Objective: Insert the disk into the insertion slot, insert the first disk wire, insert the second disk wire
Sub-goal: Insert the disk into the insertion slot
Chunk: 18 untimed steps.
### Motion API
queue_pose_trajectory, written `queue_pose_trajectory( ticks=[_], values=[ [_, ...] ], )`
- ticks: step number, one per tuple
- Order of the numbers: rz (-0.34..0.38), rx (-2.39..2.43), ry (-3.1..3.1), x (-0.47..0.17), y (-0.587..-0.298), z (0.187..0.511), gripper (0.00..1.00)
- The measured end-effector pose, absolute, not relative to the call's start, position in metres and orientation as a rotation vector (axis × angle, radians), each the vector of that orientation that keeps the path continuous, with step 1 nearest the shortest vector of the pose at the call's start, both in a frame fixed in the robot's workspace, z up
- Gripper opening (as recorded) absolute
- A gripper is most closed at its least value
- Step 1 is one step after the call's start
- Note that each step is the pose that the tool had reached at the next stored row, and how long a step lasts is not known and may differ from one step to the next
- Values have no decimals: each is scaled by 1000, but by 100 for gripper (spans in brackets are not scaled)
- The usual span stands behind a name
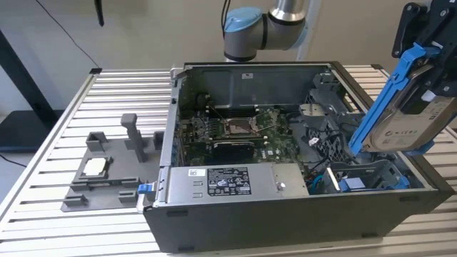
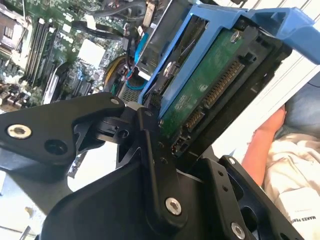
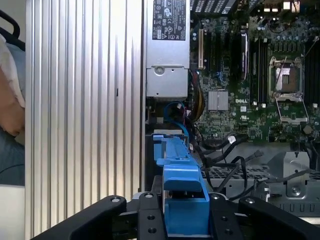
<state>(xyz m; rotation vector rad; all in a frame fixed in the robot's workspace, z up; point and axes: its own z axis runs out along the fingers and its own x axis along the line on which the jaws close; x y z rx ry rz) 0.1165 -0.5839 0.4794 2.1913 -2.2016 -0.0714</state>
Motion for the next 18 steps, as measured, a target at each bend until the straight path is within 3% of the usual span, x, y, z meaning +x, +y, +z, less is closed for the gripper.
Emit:
queue_pose_trajectory(
  ticks=[18],
  values=[
    [-65,2188,-2199,116,-584,467,33]
  ],
)
